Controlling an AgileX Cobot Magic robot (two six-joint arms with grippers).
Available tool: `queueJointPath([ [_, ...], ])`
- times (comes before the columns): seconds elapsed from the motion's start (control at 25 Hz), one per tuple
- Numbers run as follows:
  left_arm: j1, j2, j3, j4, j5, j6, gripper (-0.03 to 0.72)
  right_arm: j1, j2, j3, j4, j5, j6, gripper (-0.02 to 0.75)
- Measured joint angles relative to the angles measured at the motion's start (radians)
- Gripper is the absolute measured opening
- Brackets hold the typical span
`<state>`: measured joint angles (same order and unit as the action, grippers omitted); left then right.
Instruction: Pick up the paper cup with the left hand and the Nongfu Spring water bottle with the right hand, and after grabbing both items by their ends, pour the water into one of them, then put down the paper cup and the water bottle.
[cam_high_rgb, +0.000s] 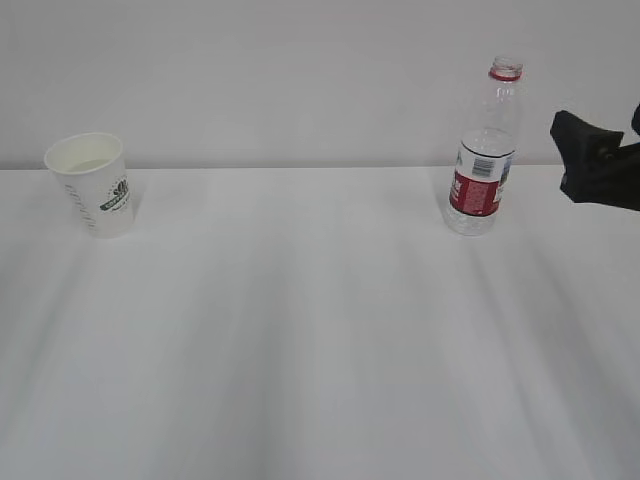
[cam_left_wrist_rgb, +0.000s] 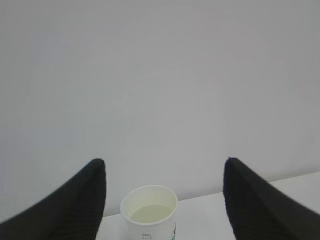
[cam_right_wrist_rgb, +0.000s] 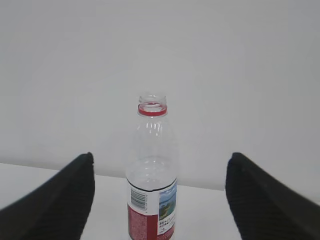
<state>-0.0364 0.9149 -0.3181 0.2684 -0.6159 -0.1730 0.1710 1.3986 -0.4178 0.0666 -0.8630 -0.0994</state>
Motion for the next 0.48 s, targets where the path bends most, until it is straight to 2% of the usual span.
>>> queueJointPath([
  [0.48, 0.0, -0.261, 0.0, 0.0, 0.282, -0.002, 0.534, 0.0, -0.209, 0.011, 0.0, 0.216, -0.025, 0.606],
])
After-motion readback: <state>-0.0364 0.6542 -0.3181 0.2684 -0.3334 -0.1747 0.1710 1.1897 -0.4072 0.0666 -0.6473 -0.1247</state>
